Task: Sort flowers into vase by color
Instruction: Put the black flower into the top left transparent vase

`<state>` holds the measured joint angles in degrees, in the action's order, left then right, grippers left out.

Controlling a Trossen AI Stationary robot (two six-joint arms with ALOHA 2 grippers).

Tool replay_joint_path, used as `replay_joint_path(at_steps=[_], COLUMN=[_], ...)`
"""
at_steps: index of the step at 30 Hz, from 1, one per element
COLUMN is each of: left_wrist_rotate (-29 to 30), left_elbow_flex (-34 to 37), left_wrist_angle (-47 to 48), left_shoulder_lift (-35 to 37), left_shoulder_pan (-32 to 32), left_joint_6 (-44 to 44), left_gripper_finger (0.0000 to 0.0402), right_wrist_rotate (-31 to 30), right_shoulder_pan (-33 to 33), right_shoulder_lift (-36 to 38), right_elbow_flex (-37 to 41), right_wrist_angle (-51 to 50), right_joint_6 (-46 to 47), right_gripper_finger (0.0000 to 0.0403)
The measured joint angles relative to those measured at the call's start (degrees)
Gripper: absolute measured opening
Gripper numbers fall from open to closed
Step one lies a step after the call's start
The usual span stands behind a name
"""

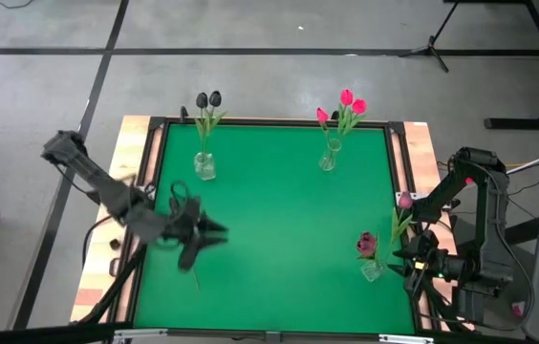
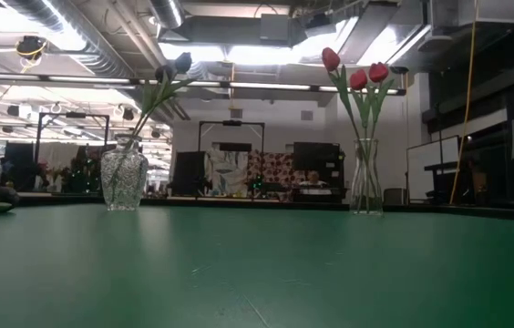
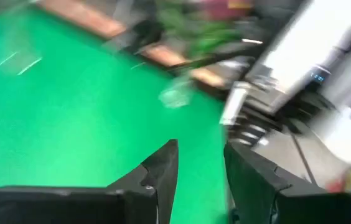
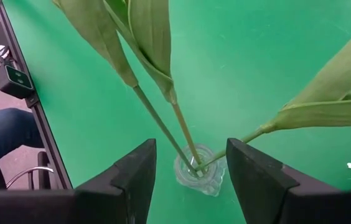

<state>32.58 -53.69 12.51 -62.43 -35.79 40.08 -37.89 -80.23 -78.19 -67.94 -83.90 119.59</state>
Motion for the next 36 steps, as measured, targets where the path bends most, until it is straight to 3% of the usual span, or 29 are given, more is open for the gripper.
replay_joint_path(at_steps=[4, 12, 19, 27, 36], left_wrist_rotate=[-0.1, -3.6, -6.7, -19.0, -23.1], left_elbow_flex=[0.0, 0.0, 0.0, 0.0, 1.2], left_wrist_angle=[19.1, 50.3, 51.5, 51.2, 51.6], left_shoulder_lift=[3.2, 0.8, -5.2, -13.2, -16.0], left_shoulder_pan=[5.7, 7.4, 6.8, 6.8, 3.3], left_joint_6=[17.1, 50.2, 57.4, 65.9, 71.5], left_gripper_finger=[0.0127, 0.0127, 0.0127, 0.0127, 0.0128], right_wrist_rotate=[0.0, 0.0, 0.0, 0.0, 0.0], right_shoulder_pan=[0.0, 0.0, 0.0, 0.0, 0.0], right_shoulder_lift=[0.0, 0.0, 0.0, 0.0, 0.0], right_elbow_flex=[0.0, 0.0, 0.0, 0.0, 0.0], right_wrist_angle=[0.5, 1.3, 1.4, 1.4, 1.6], right_joint_6=[0.1, 0.1, 0.0, -0.1, -0.5], right_gripper_finger=[0.0193, 0.0193, 0.0193, 0.0193, 0.0193])
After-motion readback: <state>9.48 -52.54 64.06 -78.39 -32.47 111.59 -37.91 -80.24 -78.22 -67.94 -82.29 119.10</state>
